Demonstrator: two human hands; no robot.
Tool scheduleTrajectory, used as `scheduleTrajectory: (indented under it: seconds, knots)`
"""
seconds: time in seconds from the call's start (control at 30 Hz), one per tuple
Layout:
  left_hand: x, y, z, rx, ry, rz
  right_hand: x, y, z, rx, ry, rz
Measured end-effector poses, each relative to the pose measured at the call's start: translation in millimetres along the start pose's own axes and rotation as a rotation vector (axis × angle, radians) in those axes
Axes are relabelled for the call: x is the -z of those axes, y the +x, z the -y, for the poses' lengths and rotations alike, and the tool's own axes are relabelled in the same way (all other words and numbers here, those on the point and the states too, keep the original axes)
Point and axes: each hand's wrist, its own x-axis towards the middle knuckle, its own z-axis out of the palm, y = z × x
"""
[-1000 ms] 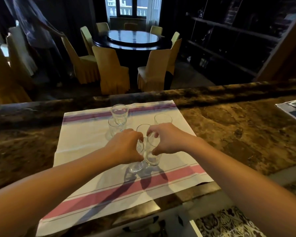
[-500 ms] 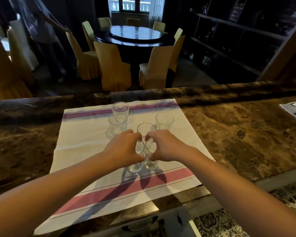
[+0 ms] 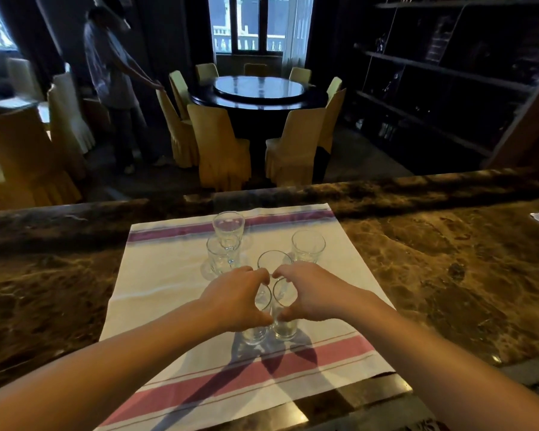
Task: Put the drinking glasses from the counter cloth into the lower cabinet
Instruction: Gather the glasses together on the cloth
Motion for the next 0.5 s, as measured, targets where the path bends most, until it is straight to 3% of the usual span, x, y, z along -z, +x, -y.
scheduleTrajectory:
  seconds: [0.2, 0.5]
  knots:
    - [45.8, 14.1, 14.0, 0.035, -0.080, 0.182, 48.8, 11.2, -3.4, 0.020, -0.004, 0.040]
    - [81.7, 43.4, 42.4, 0.155, -0.215, -0.099, 78.4, 48.7, -25.3, 0.049, 0.106, -0.091]
